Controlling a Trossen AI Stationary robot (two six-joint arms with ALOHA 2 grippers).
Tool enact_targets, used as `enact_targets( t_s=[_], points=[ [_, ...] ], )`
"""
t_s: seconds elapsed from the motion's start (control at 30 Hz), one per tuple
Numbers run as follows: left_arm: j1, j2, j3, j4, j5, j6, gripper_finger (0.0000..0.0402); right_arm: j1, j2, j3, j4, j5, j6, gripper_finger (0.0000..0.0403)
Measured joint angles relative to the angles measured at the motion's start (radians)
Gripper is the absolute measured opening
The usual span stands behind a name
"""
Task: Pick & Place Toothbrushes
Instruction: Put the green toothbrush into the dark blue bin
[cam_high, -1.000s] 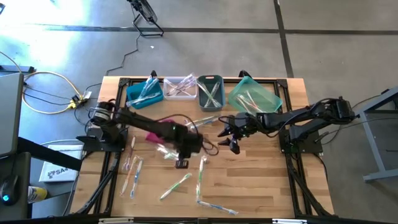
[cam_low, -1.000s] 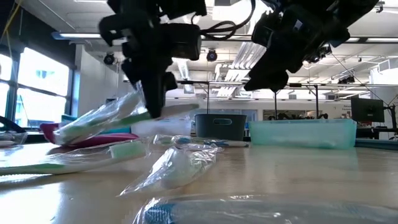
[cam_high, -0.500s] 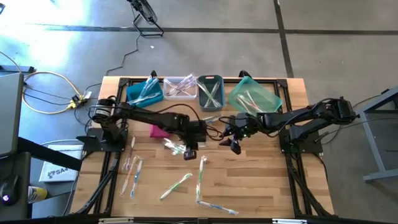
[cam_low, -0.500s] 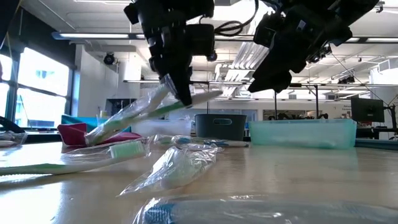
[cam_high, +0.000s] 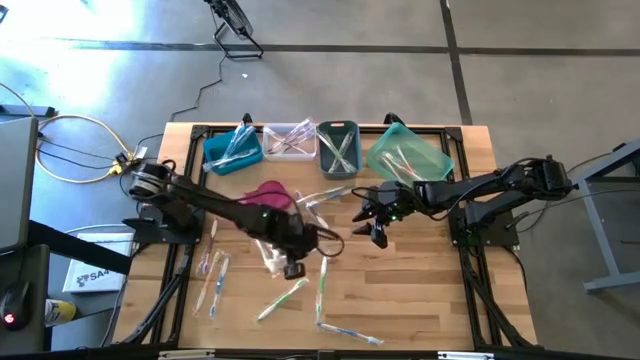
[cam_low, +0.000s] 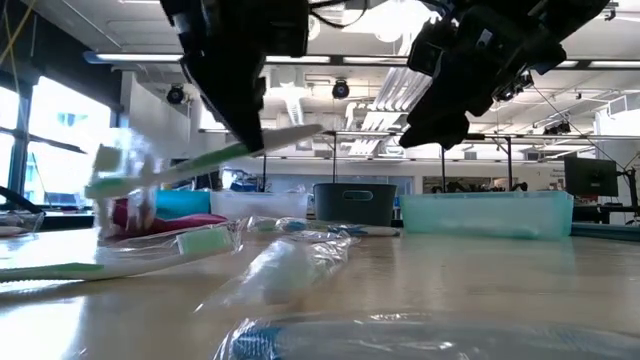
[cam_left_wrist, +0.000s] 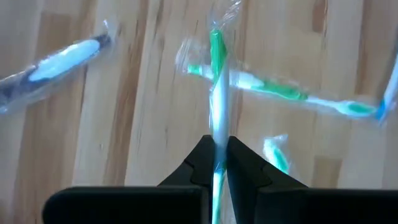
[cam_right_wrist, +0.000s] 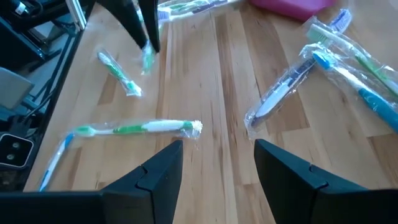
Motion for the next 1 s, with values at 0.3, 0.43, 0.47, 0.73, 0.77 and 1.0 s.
enact_targets(
  t_s=[0.3, 0.43, 0.47, 0.73, 0.77, 1.0],
  points=[
    [-0.037, -0.089, -0.018, 0.007, -0.215, -0.029, 0.0017, 0.000, 0.000, 0.000, -0.008, -0.011, 0.001, 0.0191],
    [-0.058, -0.097, -0.018, 0.020, -0.295, -0.022, 0.0017, 0.000, 0.000, 0.000, -0.006, -0.011, 0.000, 0.0191],
    [-0.065, -0.097, -0.018, 0.025, -0.310, -0.018, 0.0017, 0.000, 0.000, 0.000, -0.005, -0.011, 0.000, 0.0191],
    [-0.074, -0.096, -0.167, 0.388, -0.405, 0.008, 0.0017, 0.000, 0.000, 0.000, -0.005, -0.011, 0.000, 0.0191],
    [-0.074, -0.096, -0.196, 0.453, -0.402, 0.008, 0.0017, 0.000, 0.000, 0.000, -0.005, -0.011, 0.000, 0.0191],
    [-0.067, -0.118, -0.278, 0.602, -0.394, 0.034, 0.0017, 0.000, 0.000, 0.000, -0.005, -0.011, -0.001, 0.0191]
  ],
)
